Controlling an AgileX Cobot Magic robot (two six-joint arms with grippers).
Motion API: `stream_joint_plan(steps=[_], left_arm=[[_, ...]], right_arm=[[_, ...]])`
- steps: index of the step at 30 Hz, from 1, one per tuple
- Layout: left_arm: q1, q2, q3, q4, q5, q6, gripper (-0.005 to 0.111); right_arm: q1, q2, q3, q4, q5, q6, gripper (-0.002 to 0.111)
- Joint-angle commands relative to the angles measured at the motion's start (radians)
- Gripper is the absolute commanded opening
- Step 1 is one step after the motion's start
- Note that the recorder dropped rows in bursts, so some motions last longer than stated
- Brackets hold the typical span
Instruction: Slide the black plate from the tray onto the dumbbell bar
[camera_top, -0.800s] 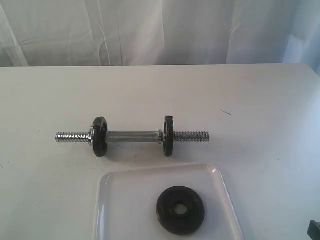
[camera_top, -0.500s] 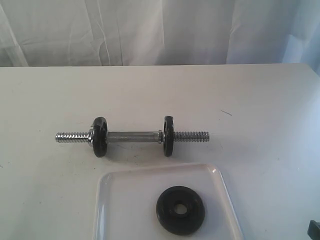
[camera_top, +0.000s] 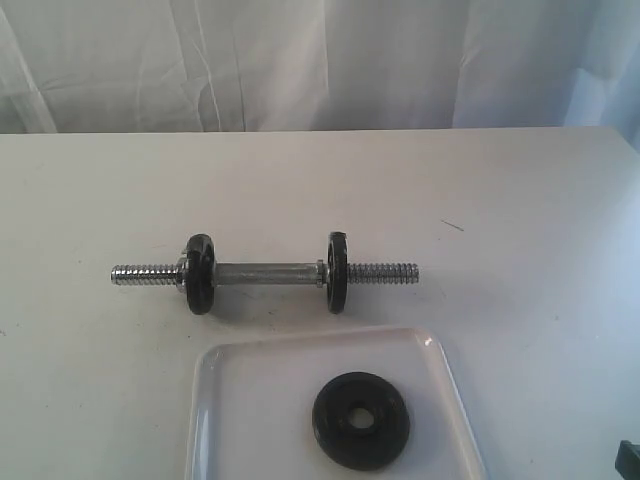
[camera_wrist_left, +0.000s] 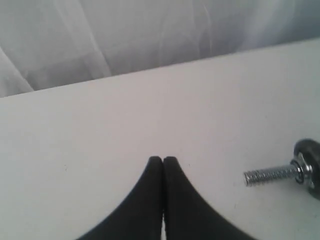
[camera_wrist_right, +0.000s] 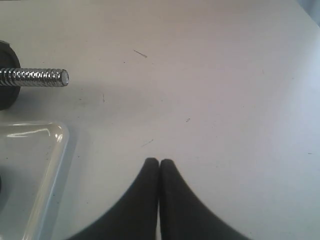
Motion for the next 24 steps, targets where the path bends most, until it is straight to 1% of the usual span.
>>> stream_joint_plan(steps=[1, 3, 6, 10, 11, 13, 14, 18, 19, 21, 24], left_arm=[[-0.033, 0.275, -0.203, -0.276, 0.174, 0.416, 0.0], [-0.077, 0.381, -0.274, -0.421, 0.192, 0.588, 0.0], [-0.154, 0.506, -0.353, -0.553, 0.192, 0.786, 0.0], [-0.253, 0.656, -0.444, -0.567, 0.194, 0.934, 0.001], [-0.274, 0.691, -0.462, -0.567, 0.195, 0.958, 0.003], [-0.309, 0.751, -0.49, -0.566, 0.195, 1.011, 0.013], [-0.324, 0.782, -0.504, -0.563, 0.195, 1.032, 0.02], [-0.369, 0.891, -0.541, -0.566, 0.181, 1.039, 0.058], [-0.383, 0.914, -0.542, -0.57, 0.156, 1.033, 0.065], [-0.407, 0.959, -0.542, -0.57, 0.145, 1.028, 0.072], [-0.449, 1.013, -0.542, -0.537, 0.145, 1.038, 0.074]], right_arm=[[-0.002, -0.002, 0.007, 0.0, -0.002, 0.0, 0.0], [-0.002, -0.002, 0.007, 0.0, -0.002, 0.0, 0.0], [-0.002, -0.002, 0.007, 0.0, -0.002, 0.0, 0.0], [-0.002, -0.002, 0.007, 0.0, -0.002, 0.0, 0.0], [-0.002, -0.002, 0.007, 0.0, -0.002, 0.0, 0.0], [-0.002, -0.002, 0.007, 0.0, -0.002, 0.0, 0.0], [-0.002, -0.002, 0.007, 0.0, -0.002, 0.0, 0.0], [-0.002, -0.002, 0.007, 0.0, -0.002, 0.0, 0.0], [-0.002, -0.002, 0.007, 0.0, -0.002, 0.0, 0.0], [-0.002, -0.002, 0.007, 0.0, -0.002, 0.0, 0.0], [-0.002, -0.002, 0.007, 0.0, -0.002, 0.0, 0.0]])
